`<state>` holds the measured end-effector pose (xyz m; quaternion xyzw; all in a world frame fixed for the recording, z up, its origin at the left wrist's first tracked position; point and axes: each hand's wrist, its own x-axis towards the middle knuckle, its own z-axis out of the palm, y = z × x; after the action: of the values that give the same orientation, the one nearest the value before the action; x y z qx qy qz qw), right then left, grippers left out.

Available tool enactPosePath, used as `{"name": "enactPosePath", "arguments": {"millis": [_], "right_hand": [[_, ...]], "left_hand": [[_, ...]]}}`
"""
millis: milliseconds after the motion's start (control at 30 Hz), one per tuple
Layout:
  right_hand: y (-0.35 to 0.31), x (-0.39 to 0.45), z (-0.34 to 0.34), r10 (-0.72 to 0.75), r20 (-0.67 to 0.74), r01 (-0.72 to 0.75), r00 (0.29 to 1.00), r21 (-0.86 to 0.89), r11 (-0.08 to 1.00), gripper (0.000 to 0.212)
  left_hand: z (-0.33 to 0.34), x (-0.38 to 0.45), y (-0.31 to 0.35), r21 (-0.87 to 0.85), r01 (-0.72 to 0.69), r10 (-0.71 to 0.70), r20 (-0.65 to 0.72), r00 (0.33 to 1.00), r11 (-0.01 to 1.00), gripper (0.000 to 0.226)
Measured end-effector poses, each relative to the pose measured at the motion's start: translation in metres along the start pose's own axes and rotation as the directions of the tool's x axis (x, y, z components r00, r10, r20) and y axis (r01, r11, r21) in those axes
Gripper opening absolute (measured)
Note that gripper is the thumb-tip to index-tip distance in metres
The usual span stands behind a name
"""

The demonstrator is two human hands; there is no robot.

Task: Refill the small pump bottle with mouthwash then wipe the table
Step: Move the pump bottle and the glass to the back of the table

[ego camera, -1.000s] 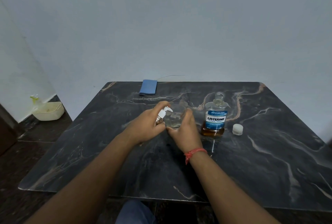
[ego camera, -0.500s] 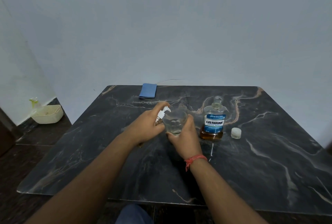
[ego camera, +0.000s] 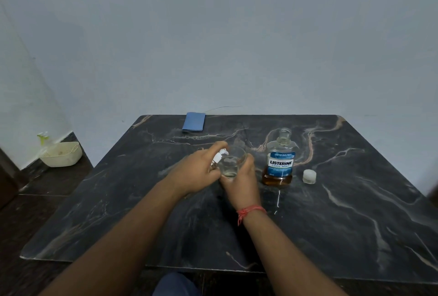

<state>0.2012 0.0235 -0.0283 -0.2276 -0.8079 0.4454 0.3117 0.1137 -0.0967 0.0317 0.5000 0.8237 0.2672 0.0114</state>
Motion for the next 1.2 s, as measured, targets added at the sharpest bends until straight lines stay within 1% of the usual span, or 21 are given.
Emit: {"name": "enactPosePath", "arguments": {"millis": [133, 200, 300, 400, 500, 600, 700, 767, 800, 967, 1133, 1200], "right_hand": [[-0.001, -0.002, 0.001, -0.002, -0.003, 0.002, 1.0, -0.021, 1.0, 0.083], [-0.002, -0.002, 0.001, -0.027, -0.02, 0.025, 0.999, -0.071, 0.997, 0.085], [-0.005, 0.001, 0.002, -0.072, -0.04, 0.065, 0.997, -0.164, 0.984, 0.09], [-0.005, 0.003, 0.003, -0.079, -0.035, 0.071, 0.996, -0.189, 0.979, 0.09], [-0.002, 0.005, 0.003, -0.056, -0.021, 0.052, 0.998, -0.176, 0.983, 0.093], [0.001, 0.006, 0.002, -0.039, -0.01, 0.037, 0.999, -0.149, 0.988, 0.096], [0.006, 0.009, 0.0, -0.005, 0.005, 0.005, 1.0, -0.035, 0.999, 0.093], [0.008, 0.01, -0.002, 0.017, 0.022, -0.017, 1.0, 0.034, 0.999, 0.089], [0.009, 0.01, -0.003, 0.017, 0.027, -0.018, 0.999, 0.041, 0.999, 0.088], [0.011, 0.011, -0.003, 0.007, 0.041, -0.008, 0.999, 0.027, 1.0, 0.083], [0.012, 0.013, -0.003, 0.011, 0.066, -0.013, 0.998, 0.025, 1.0, 0.08], [0.013, 0.013, -0.004, 0.015, 0.08, -0.017, 0.997, 0.019, 1.0, 0.082]], "left_hand": [[-0.001, 0.001, 0.001, -0.062, 0.002, -0.002, -0.001, 1.0, 0.998, 0.061], [-0.002, 0.001, -0.001, -0.112, 0.015, -0.017, -0.017, 1.0, 0.994, 0.062], [-0.004, -0.002, -0.005, -0.178, 0.044, -0.05, -0.027, 0.998, 0.983, 0.059], [-0.003, -0.006, -0.009, -0.194, 0.078, -0.086, -0.033, 0.996, 0.978, 0.053], [0.0, -0.009, -0.011, -0.219, 0.103, -0.117, -0.055, 0.992, 0.97, 0.049], [0.003, -0.01, -0.012, -0.267, 0.091, -0.123, -0.102, 0.987, 0.959, 0.055], [0.006, -0.009, -0.011, -0.292, 0.052, -0.103, -0.162, 0.981, 0.955, 0.064], [0.009, -0.01, -0.013, -0.317, 0.048, -0.117, -0.204, 0.972, 0.947, 0.067], [0.011, -0.01, -0.015, -0.329, 0.054, -0.133, -0.221, 0.966, 0.943, 0.067], [0.02, -0.014, -0.027, -0.424, 0.153, -0.262, -0.213, 0.941, 0.893, 0.052], [0.024, -0.023, -0.039, -0.467, 0.235, -0.352, -0.182, 0.918, 0.852, 0.036], [0.024, -0.026, -0.043, -0.482, 0.261, -0.378, -0.162, 0.911, 0.836, 0.035]]}}
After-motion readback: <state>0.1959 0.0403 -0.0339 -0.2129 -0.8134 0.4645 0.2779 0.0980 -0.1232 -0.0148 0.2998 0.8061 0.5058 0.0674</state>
